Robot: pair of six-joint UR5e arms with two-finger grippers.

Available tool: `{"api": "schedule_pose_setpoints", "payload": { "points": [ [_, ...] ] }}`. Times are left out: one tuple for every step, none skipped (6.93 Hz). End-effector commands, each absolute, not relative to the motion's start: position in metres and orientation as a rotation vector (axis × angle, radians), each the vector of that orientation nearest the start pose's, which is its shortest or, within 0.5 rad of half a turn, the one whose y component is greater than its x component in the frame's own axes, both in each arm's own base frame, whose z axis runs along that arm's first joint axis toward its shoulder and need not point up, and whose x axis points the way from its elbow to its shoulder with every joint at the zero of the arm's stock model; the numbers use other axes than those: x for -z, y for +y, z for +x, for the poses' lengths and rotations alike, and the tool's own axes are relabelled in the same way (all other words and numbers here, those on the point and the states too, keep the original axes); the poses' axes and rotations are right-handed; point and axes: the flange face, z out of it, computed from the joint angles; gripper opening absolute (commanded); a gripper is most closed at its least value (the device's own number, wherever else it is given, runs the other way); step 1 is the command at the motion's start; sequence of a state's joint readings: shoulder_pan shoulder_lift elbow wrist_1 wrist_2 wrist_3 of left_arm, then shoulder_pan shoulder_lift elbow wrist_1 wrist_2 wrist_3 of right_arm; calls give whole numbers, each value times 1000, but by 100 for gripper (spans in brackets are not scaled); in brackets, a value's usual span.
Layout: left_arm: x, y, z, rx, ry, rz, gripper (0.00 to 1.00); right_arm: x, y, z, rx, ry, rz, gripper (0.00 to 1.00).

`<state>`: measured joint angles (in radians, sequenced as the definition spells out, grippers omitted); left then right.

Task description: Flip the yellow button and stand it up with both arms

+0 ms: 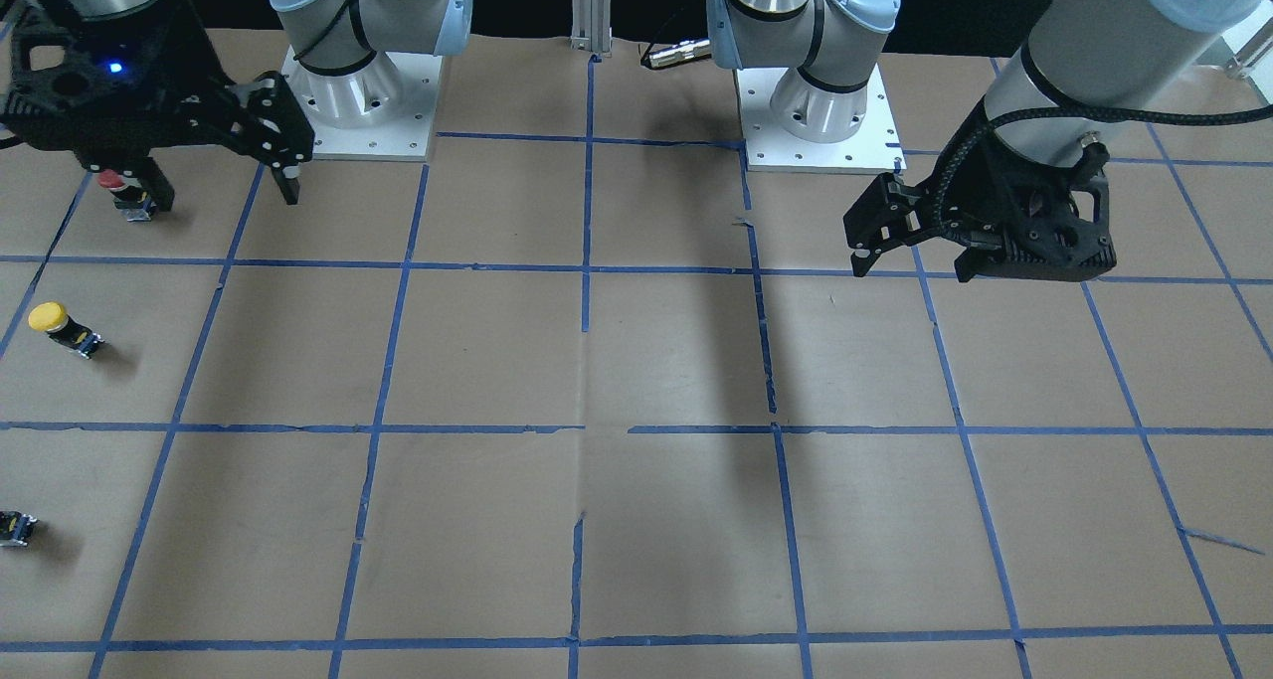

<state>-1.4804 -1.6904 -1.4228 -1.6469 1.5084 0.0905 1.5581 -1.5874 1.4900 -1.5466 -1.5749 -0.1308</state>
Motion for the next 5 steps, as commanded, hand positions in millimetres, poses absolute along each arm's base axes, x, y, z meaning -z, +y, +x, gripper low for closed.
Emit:
{"api": "schedule_pose_setpoints", "payload": {
  "points": [
    [-493, -548, -90, -65, 3205, -2, 100, -530, -478, 159, 53, 3133, -202, 99],
    [-493, -548, -90, -66, 3197, 3, 100, -529, -477, 161, 36, 3131, -128, 97],
    [-491, -548, -91, -71, 3197, 5, 100, -527, -475, 161, -5, 3122, -101, 97],
    [-494, -546, -92, -61, 3195, 8, 100, -530, -475, 160, -3, 3122, -96, 98],
    [-493, -547, -91, -64, 3195, 3, 100, -529, -475, 160, -8, 3122, -93, 99]
  ]
}}
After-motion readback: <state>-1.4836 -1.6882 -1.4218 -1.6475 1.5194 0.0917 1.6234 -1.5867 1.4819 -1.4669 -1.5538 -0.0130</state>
